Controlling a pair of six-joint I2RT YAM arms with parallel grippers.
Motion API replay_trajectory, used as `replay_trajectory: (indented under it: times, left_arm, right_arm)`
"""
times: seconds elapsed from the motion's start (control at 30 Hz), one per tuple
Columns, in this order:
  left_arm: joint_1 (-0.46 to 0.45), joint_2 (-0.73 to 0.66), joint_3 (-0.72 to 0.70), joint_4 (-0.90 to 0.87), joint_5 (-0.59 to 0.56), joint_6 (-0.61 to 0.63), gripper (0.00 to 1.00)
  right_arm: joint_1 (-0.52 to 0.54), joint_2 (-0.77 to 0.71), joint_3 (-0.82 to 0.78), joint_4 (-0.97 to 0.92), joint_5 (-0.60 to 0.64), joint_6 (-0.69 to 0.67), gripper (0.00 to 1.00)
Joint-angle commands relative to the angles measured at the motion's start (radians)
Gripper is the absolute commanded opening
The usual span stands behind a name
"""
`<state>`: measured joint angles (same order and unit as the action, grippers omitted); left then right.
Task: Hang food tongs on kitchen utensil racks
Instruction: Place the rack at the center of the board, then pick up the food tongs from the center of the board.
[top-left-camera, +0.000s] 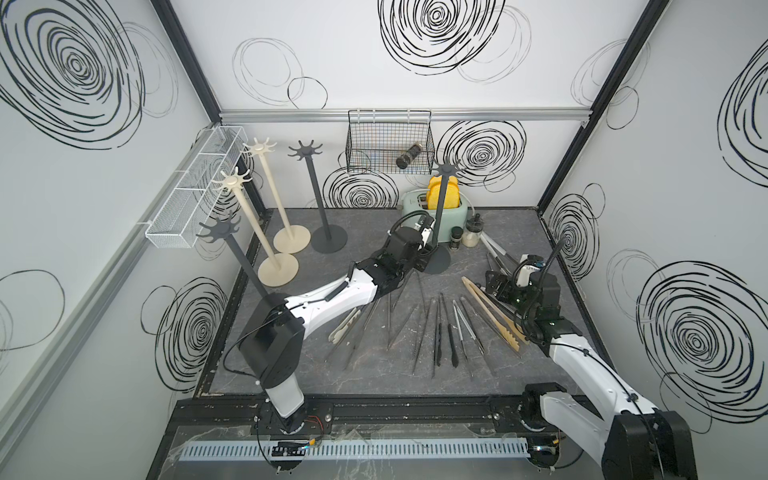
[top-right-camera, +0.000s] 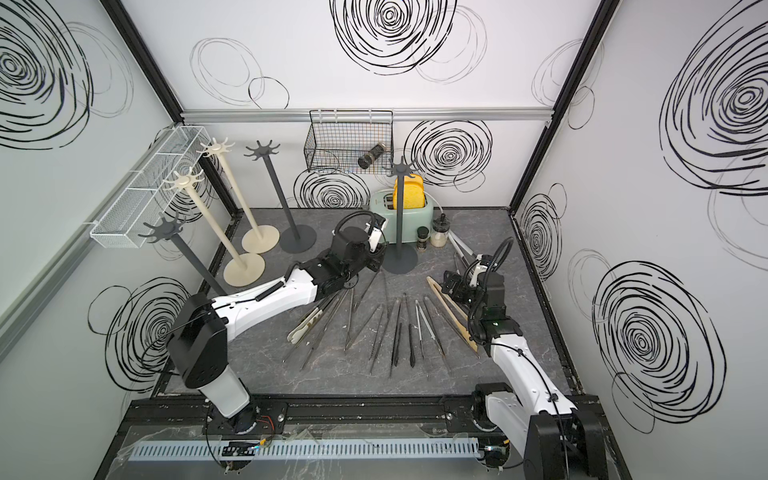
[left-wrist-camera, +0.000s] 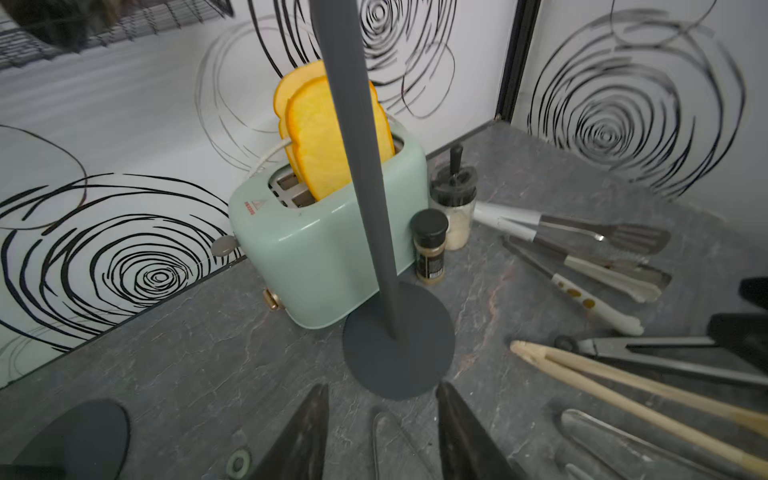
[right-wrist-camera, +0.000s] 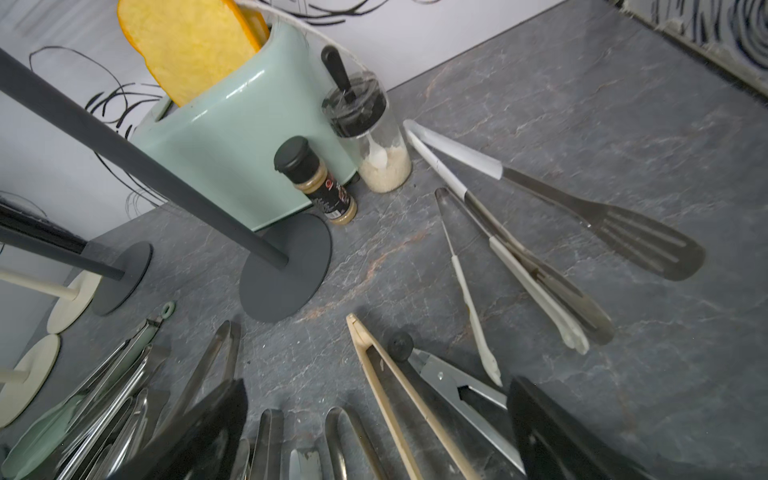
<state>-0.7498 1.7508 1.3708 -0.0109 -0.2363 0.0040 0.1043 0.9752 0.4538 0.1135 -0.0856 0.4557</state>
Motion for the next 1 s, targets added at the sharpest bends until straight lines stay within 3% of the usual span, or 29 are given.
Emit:
replay_trajectory:
  times: [0.0,0.13,0.3,0.43,0.73,0.97]
  left_arm:
    - [0.009,0.115,0.16,-0.359,0.03,-0.023,0.36]
    - [0.022,0.249,0.316,-0.513,0.035,-0.032,0.34]
    - [0.079,0.359,0.42,-0.631,0.122,-0.075,0.34]
    - [0.114,0.386,0.407,-0.664,0.172,-0.081,0.4]
    - [0.12,0.45,0.381,-0.71,0.298,-0.044,0.43]
    - [0.11,0.48,0.401,-0.777,0.242,-0.034,0.45]
  right_arm:
    - [0.008,0.016,0.047,-0.101,-0.095,0.025,1.0]
    - [0.011,0.016,0.067,-0.14,-0.116,0.007,1.0]
    - [0.012,0.016,0.094,-0.192,-0.132,-0.024,1.0]
    - [0.012,0.026,0.098,-0.212,-0.138,-0.04,1.0]
    - [0.014,0.061,0.117,-0.247,-0.146,-0.062,1.0]
    - [0.013,0.065,0.12,-0.261,-0.141,-0.078,1.0]
